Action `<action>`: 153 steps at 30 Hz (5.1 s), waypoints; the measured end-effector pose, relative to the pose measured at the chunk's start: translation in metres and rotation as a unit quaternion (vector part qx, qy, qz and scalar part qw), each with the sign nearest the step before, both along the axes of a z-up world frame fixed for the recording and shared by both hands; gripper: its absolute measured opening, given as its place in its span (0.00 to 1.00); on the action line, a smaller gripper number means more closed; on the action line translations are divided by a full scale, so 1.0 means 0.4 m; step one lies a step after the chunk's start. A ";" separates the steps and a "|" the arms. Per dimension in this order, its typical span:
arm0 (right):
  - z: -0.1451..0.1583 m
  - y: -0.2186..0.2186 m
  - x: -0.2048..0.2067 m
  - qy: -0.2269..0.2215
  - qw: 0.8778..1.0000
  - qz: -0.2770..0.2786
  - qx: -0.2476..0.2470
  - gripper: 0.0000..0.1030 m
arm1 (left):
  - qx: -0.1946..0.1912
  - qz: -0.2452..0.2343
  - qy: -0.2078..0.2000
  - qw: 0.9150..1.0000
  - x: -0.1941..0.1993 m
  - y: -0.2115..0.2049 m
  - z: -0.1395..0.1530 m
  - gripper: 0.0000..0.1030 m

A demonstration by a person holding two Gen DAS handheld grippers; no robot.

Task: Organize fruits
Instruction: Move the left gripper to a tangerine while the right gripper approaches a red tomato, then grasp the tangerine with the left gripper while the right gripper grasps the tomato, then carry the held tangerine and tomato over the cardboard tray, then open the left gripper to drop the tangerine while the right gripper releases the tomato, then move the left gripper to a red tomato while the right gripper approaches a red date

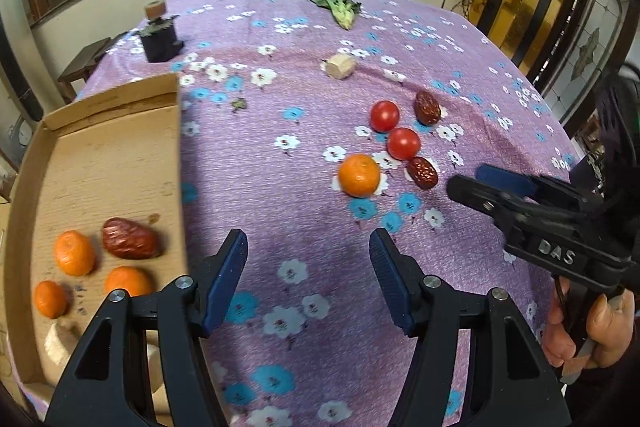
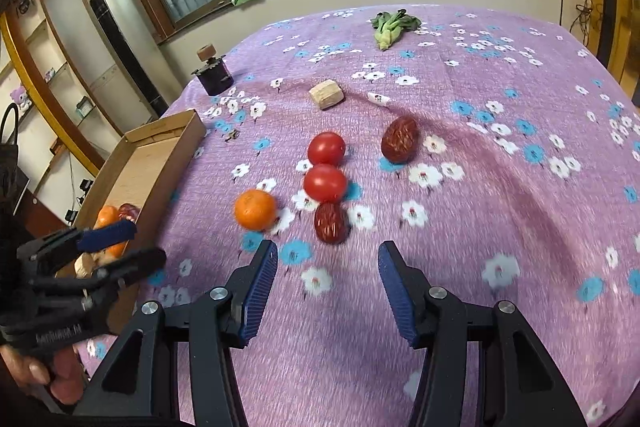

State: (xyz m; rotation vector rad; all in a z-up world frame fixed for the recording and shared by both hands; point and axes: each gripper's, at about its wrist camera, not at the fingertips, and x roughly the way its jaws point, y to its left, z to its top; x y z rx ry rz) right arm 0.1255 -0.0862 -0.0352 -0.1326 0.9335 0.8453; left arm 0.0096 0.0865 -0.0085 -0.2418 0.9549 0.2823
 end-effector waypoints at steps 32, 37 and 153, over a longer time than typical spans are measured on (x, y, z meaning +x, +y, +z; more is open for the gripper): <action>0.047 0.010 0.037 0.005 0.999 -0.014 0.040 0.33 | -0.008 -0.027 -0.020 0.999 0.117 -0.006 -0.035 0.29; 0.072 0.020 0.002 -0.004 0.999 -0.002 0.048 0.33 | 0.010 -0.002 -0.035 0.999 0.049 0.021 0.009 0.29; 0.062 0.341 -0.172 0.011 0.990 0.136 0.017 0.50 | 0.042 0.141 0.000 0.989 -0.175 0.288 0.057 0.64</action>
